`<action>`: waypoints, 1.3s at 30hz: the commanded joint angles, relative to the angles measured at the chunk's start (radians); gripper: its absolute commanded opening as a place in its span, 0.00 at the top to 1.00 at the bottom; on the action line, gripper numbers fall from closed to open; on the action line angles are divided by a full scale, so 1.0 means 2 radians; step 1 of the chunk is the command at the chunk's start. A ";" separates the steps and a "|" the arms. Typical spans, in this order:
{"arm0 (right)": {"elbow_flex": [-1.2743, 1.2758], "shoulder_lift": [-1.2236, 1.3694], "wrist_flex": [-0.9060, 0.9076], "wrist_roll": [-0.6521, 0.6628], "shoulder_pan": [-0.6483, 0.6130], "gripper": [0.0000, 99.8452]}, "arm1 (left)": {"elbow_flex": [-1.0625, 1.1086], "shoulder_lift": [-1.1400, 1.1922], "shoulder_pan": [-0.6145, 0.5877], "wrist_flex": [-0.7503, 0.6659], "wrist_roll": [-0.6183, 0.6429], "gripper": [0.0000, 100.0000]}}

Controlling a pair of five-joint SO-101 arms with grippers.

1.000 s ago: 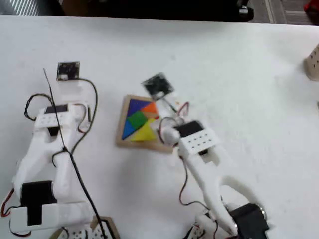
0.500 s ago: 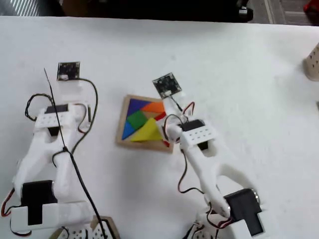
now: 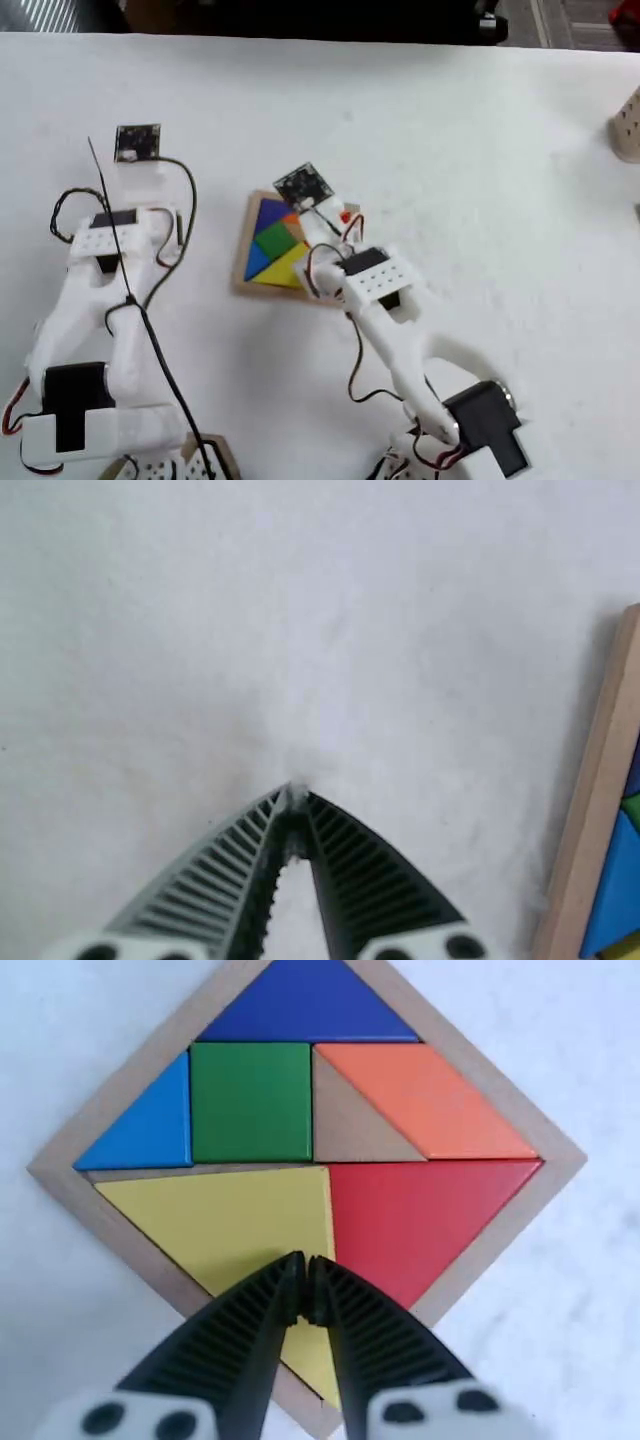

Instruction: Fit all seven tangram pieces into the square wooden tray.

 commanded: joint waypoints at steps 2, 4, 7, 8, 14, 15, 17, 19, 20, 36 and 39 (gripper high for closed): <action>-0.002 -0.043 0.018 0.008 0.025 0.98 | -0.013 -0.003 -0.001 -0.009 -0.006 0.98; 0.006 -0.043 0.014 0.009 0.026 0.98 | -0.013 -0.003 -0.001 -0.009 -0.006 0.98; 0.010 -0.043 0.014 0.012 0.024 0.98 | -0.013 -0.003 -0.001 -0.009 -0.006 0.98; 0.011 -0.043 0.014 0.012 0.023 0.98 | -0.013 -0.003 -0.001 -0.008 -0.006 0.98; 0.010 -0.016 0.011 0.012 -0.016 0.98 | -0.013 -0.003 -0.001 -0.008 -0.006 0.98; 0.010 -0.004 0.004 0.012 -0.031 0.98 | -0.013 -0.003 -0.001 -0.008 -0.006 0.98; 0.008 0.013 -0.008 0.012 -0.054 0.98 | -0.013 -0.003 -0.001 -0.008 -0.006 0.98; 0.005 0.019 -0.008 0.012 -0.060 0.98 | -0.013 -0.003 -0.001 -0.008 -0.006 0.98; 0.002 0.019 -0.007 0.012 -0.059 0.98 | -0.013 -0.003 -0.001 -0.008 -0.006 0.98; 0.059 -0.128 0.025 0.013 0.070 0.98 | -0.012 -0.028 -0.023 0.015 -0.007 0.98; 0.078 -0.155 0.014 0.012 0.098 0.98 | 0.031 -0.085 -0.025 0.007 -0.007 0.98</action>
